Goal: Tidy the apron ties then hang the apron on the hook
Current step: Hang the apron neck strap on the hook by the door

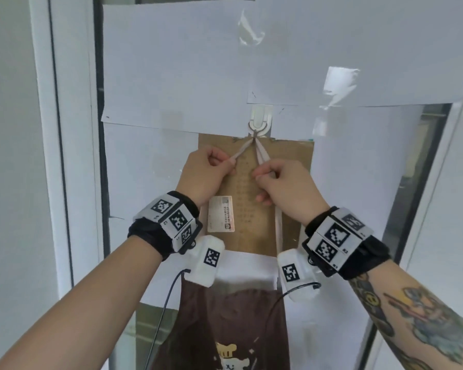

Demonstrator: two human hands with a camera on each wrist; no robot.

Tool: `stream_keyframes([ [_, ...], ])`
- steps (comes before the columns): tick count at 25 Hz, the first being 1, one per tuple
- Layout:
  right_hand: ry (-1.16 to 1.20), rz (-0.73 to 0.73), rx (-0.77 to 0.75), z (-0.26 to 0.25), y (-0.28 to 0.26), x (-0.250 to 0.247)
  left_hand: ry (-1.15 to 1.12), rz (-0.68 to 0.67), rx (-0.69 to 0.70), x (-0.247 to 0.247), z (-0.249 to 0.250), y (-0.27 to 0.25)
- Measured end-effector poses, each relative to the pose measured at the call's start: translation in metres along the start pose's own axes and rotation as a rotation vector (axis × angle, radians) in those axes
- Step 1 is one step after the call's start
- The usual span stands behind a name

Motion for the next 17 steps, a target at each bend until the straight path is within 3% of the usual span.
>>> stream_keyframes([
  [17, -0.051, -0.138, 0.101, 0.062, -0.086, 0.042, 0.202, -0.092, -0.204, -0.019, -0.073, -0.081],
])
Point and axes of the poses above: each hand's wrist, its own y-axis towards the middle knuckle, its own x-axis out of the palm, z = x × y, the point moved 3 cm from there along y, towards the middle knuckle, and after that the axes turned 1 degree about y, right-handed, at the moved point
